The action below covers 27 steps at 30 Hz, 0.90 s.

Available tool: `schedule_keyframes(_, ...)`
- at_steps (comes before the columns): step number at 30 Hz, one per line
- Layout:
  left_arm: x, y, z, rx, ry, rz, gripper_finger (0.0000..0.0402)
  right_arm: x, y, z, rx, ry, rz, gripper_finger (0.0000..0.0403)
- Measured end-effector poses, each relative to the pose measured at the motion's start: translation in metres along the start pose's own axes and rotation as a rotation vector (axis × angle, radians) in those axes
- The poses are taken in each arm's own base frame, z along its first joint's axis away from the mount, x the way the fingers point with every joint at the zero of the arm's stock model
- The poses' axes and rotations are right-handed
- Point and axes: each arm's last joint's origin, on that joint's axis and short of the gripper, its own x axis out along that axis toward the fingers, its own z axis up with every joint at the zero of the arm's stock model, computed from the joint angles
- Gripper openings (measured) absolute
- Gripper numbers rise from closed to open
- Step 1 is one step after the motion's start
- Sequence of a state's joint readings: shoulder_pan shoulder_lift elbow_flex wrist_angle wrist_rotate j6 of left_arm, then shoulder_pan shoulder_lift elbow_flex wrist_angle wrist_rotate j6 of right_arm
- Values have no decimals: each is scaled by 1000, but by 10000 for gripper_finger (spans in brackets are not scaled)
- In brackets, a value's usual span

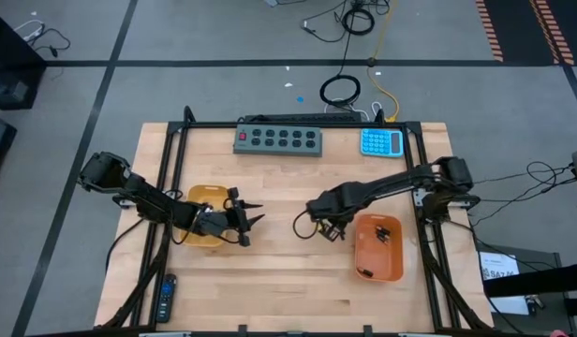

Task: Sort batteries
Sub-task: Put the black battery into the orange bin

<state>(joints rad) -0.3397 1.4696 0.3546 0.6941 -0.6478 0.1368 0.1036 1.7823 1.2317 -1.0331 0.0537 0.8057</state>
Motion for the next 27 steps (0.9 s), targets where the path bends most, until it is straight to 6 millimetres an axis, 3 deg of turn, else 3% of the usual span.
schedule_keyframes(6,0,-1,0,2,0,-20,146,15,17,15,-131,85,-33,142)
schedule_keyframes(11,0,-1,0,2,-3,-45,146,18,9,19,40,138,-94,190)
schedule_keyframes(17,0,-1,0,-14,-3,-45,146,16,15,17,203,117,-66,184)
schedule_keyframes(27,0,-2,-2,-12,13,-66,146,23,18,13,221,95,-81,154)
